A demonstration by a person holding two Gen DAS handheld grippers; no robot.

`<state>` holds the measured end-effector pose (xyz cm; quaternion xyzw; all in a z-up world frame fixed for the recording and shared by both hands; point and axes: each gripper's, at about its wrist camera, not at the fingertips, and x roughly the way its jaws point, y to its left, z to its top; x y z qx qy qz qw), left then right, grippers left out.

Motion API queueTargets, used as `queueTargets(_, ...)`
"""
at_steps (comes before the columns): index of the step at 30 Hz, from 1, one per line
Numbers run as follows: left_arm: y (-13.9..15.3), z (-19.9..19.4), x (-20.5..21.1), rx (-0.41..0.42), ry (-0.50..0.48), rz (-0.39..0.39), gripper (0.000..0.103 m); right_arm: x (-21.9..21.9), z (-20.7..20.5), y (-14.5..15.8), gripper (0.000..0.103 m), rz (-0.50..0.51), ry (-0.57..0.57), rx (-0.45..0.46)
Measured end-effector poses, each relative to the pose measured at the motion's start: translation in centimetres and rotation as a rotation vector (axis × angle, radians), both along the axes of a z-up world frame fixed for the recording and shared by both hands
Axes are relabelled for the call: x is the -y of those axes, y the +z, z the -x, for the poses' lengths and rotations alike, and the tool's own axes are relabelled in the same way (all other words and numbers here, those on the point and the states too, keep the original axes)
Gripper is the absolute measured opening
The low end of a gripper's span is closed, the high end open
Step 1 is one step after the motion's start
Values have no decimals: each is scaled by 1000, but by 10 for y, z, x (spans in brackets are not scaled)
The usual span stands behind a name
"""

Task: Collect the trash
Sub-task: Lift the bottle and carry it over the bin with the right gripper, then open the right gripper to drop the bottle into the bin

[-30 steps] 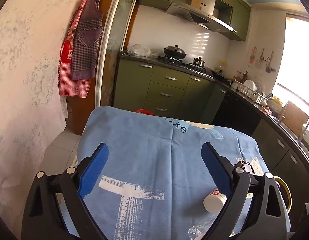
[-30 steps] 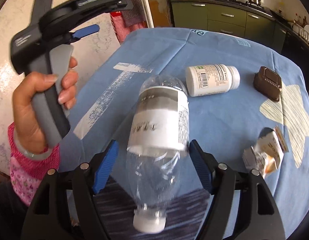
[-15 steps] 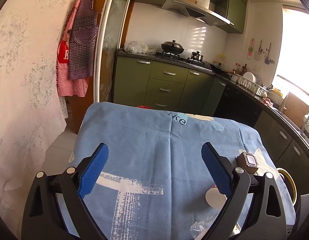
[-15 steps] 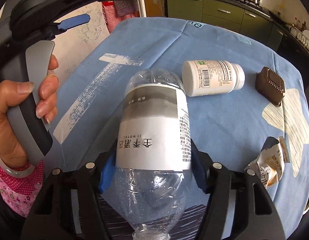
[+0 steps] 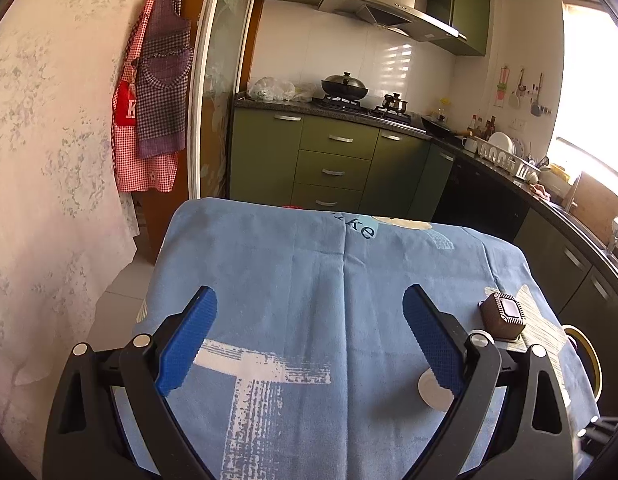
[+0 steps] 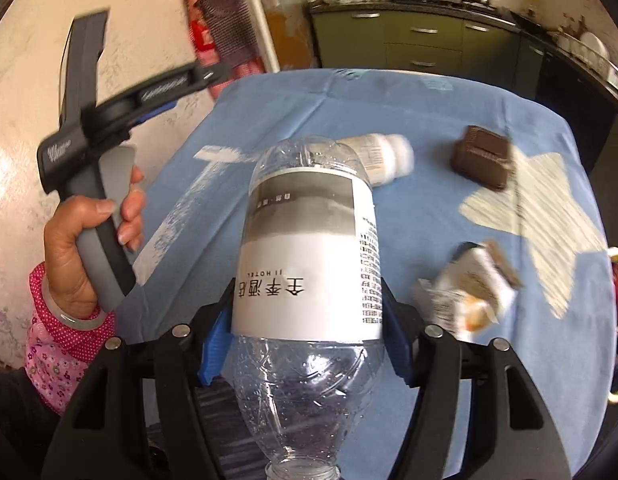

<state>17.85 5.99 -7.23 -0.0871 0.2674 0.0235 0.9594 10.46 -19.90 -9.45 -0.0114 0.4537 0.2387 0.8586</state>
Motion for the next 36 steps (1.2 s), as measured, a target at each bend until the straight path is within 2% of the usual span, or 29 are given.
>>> queueTargets(5,-2,0,2,-3,-5,-8,93,82,-6,12,62,-12,-195,22)
queueTargets(10,-4,-2,5,-8,-9,-23,93,193,-20,14,62,7,-464,15)
queueTargets(14,-6,-4,9,-17,-14,-35,93,271,-34,-2,62,45,-651,-36)
queueTargets(20,-10,-8,11,-30,-25,-45,93,352,-52,-38,62,83,-820,-150)
queueTargets(27,-12,-9,13,-39,-37,-53,93,394,-80,-70,63,157,-896,-255)
queueTargets(29,-12,-9,14,-37,-38,-57,93,398,-76,-66,64,169,-939,-229)
queueTargets(32,-13,-10,15,-42,-44,-57,93,390,-55,-47,67,91,-951,-144)
queueTargets(36,-15,-11,19,-49,-60,-65,93,371,-29,-32,67,38,-928,-76)
